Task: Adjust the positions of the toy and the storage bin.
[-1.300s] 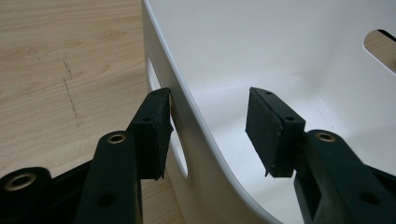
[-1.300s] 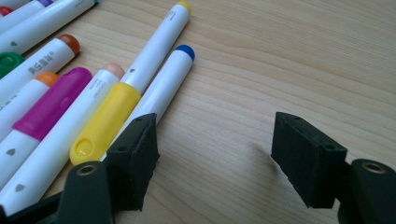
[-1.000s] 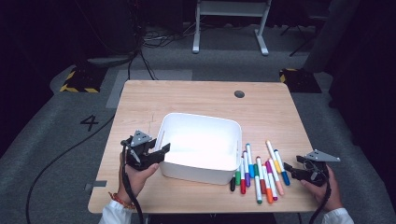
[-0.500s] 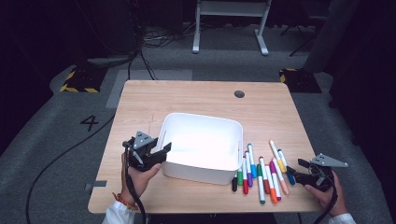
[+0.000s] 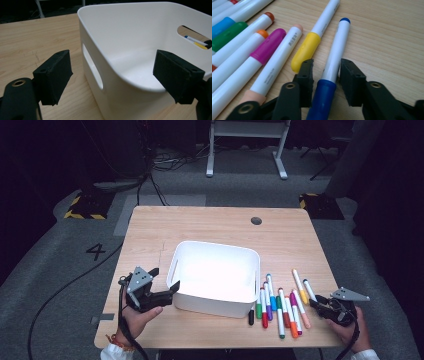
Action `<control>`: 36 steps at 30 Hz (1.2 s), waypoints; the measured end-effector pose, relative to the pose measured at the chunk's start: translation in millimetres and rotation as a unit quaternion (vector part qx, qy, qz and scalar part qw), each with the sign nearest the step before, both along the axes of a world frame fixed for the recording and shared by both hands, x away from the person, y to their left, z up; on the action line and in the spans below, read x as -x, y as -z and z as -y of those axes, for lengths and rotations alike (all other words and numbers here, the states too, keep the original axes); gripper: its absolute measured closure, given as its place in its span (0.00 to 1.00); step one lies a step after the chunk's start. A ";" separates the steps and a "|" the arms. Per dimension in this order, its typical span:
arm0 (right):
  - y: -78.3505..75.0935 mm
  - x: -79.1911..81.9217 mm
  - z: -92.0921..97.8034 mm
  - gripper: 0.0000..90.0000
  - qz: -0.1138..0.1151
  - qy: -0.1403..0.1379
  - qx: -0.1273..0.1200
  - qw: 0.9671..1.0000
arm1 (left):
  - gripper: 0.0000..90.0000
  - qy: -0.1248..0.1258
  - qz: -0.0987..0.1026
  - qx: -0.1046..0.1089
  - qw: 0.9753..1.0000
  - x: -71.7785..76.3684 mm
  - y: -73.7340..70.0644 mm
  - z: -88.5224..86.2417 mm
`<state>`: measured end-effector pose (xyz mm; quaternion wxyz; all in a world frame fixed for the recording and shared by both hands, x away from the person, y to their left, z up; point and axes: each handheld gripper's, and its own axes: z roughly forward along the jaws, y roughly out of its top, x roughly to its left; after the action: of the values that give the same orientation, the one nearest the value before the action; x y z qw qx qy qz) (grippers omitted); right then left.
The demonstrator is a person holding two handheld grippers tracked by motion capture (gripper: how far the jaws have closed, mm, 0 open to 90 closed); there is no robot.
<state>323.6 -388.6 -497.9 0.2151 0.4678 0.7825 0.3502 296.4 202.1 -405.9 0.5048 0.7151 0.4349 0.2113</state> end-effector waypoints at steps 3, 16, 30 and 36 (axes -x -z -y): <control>0.7 -0.5 0.3 0.80 0.005 0.005 0.000 1.000 | 0.17 -0.004 0.031 -0.003 1.000 12.1 -3.6 -9.9; 1.8 -6.4 -2.8 0.83 0.014 0.008 0.002 1.000 | 0.17 0.000 0.011 -0.037 0.999 33.7 23.4 -40.3; 2.7 -21.0 1.5 0.83 0.010 0.005 -0.021 1.000 | 0.18 0.081 -0.121 -0.189 0.971 -1.3 93.2 -8.5; 2.0 -24.8 -1.4 0.68 0.007 0.008 -0.012 1.000 | 0.17 0.090 -0.130 -0.162 0.974 -4.2 97.0 -8.7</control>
<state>348.4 -387.2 -499.9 0.2175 0.4738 0.7733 0.3608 300.6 210.8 -502.9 0.3387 0.8448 0.3906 0.1381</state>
